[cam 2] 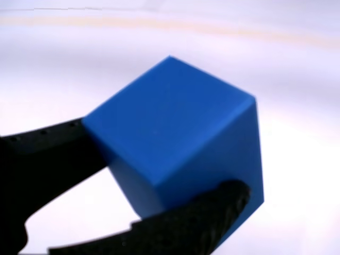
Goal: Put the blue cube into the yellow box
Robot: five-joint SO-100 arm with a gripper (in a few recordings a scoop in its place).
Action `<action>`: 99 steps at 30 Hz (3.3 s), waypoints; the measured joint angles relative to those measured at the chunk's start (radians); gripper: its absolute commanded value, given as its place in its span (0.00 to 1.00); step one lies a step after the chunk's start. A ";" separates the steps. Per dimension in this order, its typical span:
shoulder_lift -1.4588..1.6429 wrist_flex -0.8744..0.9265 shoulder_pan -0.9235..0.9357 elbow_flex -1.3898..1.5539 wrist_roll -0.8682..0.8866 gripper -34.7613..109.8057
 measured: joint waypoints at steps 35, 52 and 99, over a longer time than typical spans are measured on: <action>-0.186 -0.328 0.287 0.281 -0.014 0.36; -0.221 -0.425 0.321 0.364 -0.011 0.45; 1.103 0.759 -0.744 0.762 0.040 0.24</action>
